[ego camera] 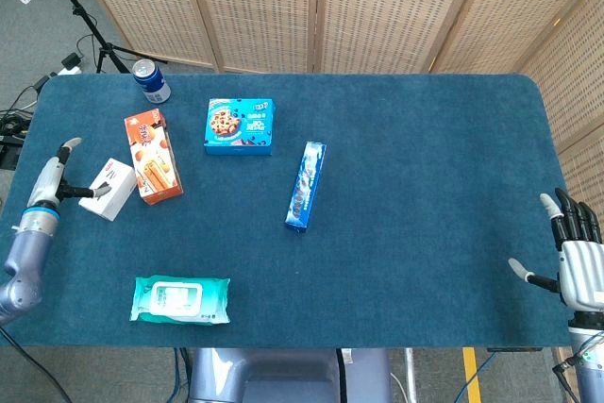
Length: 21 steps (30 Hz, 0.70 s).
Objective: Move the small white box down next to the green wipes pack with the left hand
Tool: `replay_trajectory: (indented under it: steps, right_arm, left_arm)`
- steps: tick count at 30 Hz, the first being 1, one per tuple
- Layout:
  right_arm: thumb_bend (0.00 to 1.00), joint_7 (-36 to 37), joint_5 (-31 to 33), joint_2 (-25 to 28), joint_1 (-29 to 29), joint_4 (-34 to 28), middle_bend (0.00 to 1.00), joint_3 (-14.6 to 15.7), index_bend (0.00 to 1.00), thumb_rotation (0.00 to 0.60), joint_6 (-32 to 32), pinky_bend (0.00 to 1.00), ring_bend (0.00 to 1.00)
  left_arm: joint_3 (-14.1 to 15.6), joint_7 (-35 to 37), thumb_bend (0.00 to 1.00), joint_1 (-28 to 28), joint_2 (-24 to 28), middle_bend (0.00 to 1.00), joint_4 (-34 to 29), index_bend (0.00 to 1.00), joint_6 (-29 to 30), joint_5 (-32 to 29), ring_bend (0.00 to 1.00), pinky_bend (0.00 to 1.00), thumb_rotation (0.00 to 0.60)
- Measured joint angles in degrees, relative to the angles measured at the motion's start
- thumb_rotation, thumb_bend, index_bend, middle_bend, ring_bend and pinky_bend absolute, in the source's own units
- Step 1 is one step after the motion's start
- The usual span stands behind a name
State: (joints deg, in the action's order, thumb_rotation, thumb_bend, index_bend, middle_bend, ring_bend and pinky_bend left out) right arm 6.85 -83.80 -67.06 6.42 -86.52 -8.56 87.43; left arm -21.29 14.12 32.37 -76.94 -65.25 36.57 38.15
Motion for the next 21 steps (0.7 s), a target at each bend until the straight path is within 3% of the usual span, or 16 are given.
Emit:
replay_trajectory:
  steps: [6,9,12,21]
  right_arm:
    - [0.0,0.39,-0.1,0.16,-0.01,-0.06,0.0,0.0,0.0,0.6,0.0,0.0,0.0]
    - [0.0,0.7,-0.09,0.26,-0.02,-0.08,0.0,-0.05,0.0,0.6,0.03,0.0,0.0]
    - [0.0,1.06,0.04,0.37,-0.08,-0.06,0.0,-0.12,0.0,0.6,0.05,0.0,0.0]
    - [0.0,1.83,0.44,0.57,-0.02,0.16,0.0,-0.29,0.0,0.6,-0.33,0.0,0.0]
  left_arm:
    - [2.56,-18.83,0.0,3.16,0.42,0.0,-6.39,0.0,9.47,-21.53,0.0,0.0,0.6]
    - [3.05,-24.51,0.0,5.27,0.31,0.0,-8.21,0.0,11.78,-28.87,0.0,0.0,0.6]
    - [3.13,-27.41,0.0,7.28,-0.08,0.0,-9.42,0.0,12.82,-32.02,0.0,0.0,0.6]
    - [2.02,-27.84,0.0,7.82,-1.66,0.0,-9.59,0.0,14.14,-31.79,0.0,0.0,0.6]
